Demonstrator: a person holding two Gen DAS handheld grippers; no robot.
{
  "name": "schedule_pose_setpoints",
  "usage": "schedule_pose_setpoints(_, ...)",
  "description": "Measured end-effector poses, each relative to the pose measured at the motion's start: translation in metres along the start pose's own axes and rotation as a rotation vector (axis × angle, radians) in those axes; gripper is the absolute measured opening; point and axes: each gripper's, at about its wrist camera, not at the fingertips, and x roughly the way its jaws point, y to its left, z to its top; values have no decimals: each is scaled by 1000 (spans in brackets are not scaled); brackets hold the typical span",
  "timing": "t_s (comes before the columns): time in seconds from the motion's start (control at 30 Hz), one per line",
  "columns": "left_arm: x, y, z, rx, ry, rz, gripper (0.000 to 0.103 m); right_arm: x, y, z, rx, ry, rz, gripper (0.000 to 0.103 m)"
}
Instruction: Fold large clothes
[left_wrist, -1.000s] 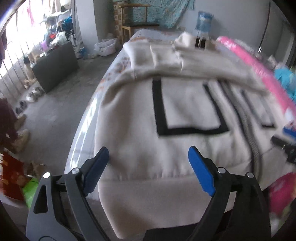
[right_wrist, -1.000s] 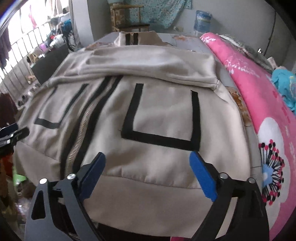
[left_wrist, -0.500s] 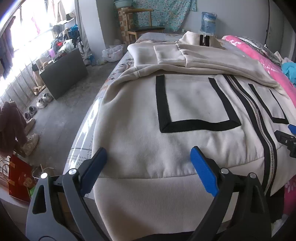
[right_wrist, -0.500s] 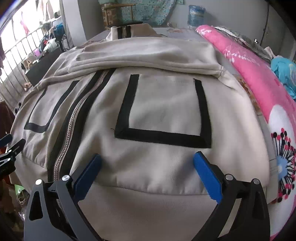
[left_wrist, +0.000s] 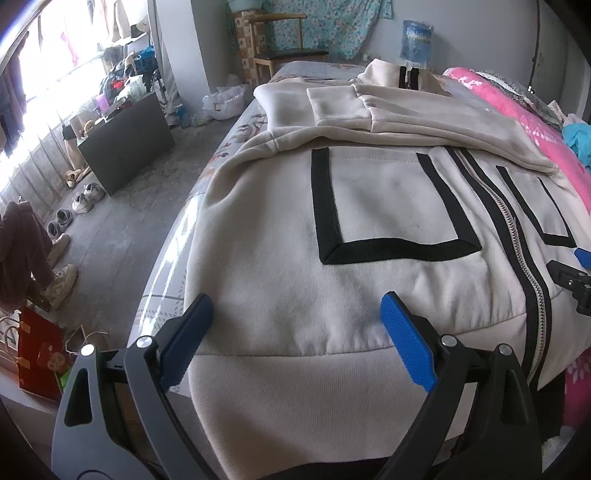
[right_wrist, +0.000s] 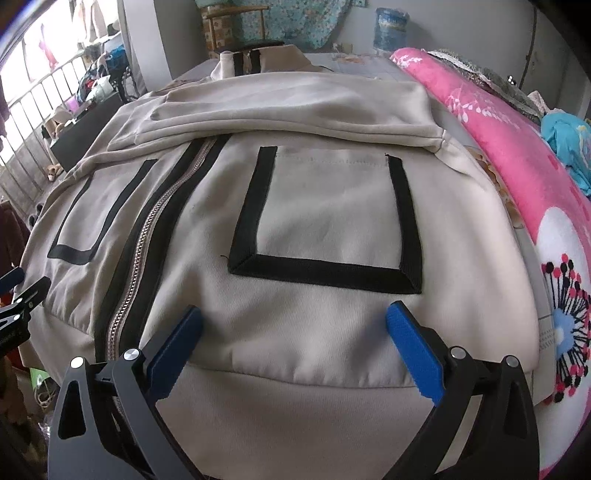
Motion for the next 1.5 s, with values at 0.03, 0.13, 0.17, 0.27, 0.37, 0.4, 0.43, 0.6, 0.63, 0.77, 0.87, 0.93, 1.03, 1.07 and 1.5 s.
schedule_pose_setpoints(0.03,-2,1,2,-1,0,2,89,0,0,1,-1,4,-1,97)
schedule_pose_setpoints(0.13,-12,5,16,-17,-25,11,89,1,0,2,-2,12,0,97)
schedule_pose_setpoints(0.17,-16,6,23,-26,-37,15,89,2,0,2,-3,13,0,97)
schedule_pose_setpoints(0.27,-24,12,36,-56,-48,16,89,2,0,4,-2,25,-1,97)
schedule_pose_setpoints(0.37,-26,19,41,-82,-46,37,89,2,0,3,-10,23,5,97)
schedule_pose_setpoints(0.4,-26,21,41,-89,-44,44,89,2,0,3,-13,23,7,97)
schedule_pose_setpoints(0.43,-26,22,42,-98,-42,49,89,2,0,3,-15,24,9,97)
schedule_pose_setpoints(0.6,-28,26,56,-109,-53,43,89,3,0,4,-27,47,15,97)
schedule_pose_setpoints(0.63,-28,25,64,-102,-56,35,89,3,0,5,-30,54,20,97)
schedule_pose_setpoints(0.77,-22,22,96,-67,-73,-9,89,3,-3,9,-41,90,58,97)
schedule_pose_setpoints(0.87,-17,21,136,-44,-89,-46,89,-3,-10,16,-19,124,104,97)
schedule_pose_setpoints(0.93,-15,20,160,-30,-103,-76,89,-14,-12,26,-26,102,111,97)
schedule_pose_setpoints(1.03,-11,14,204,3,-133,-110,89,-42,-10,56,-93,12,88,97)
schedule_pose_setpoints(1.07,-9,12,222,11,-148,-121,89,-52,-10,70,-115,-27,82,97)
schedule_pose_setpoints(1.5,79,-34,369,-45,-161,-337,88,-27,-18,292,-139,-216,124,97)
